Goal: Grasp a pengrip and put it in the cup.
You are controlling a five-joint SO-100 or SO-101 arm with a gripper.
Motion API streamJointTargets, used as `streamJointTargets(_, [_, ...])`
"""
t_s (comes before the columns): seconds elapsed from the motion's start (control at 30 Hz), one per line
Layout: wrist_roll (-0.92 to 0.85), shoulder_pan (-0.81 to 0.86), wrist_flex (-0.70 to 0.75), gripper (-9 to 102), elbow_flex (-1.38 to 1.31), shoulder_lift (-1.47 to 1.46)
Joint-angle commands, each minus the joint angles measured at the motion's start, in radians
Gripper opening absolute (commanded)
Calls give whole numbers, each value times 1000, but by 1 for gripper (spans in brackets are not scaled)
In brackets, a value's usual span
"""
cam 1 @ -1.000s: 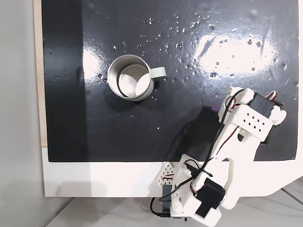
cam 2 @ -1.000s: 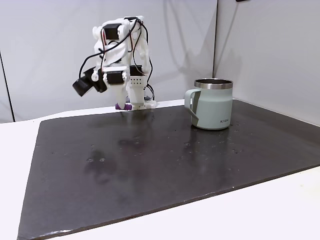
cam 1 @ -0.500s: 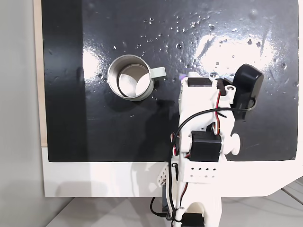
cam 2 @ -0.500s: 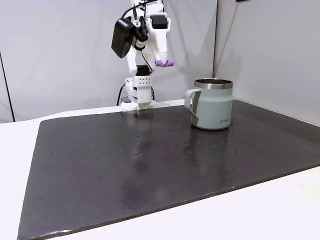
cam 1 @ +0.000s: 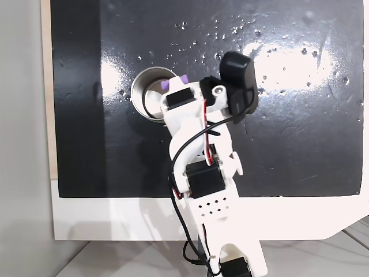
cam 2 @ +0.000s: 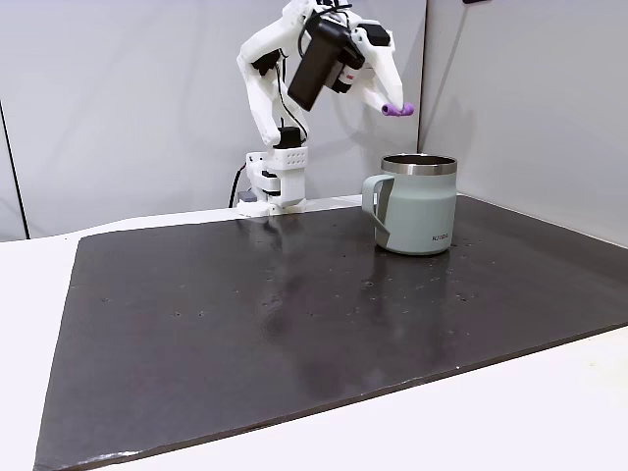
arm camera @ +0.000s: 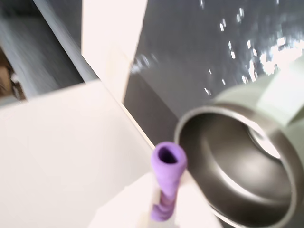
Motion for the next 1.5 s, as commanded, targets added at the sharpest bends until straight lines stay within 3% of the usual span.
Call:
streamJointTargets(0.0, [-12, -92, -38, 0, 21, 49])
streamJointTargets(0.27, [-67, -235, -34, 0, 129, 114])
streamJointTargets(0.67, [-67, -187, -43, 2, 135, 132])
streamJointTargets(0.83, [-57, -138, -71, 15, 133, 130])
streamJointTargets(1.0, [-37, -127, -72, 19, 127, 124])
streamJointTargets(1.47, [-40, -127, -72, 19, 127, 115])
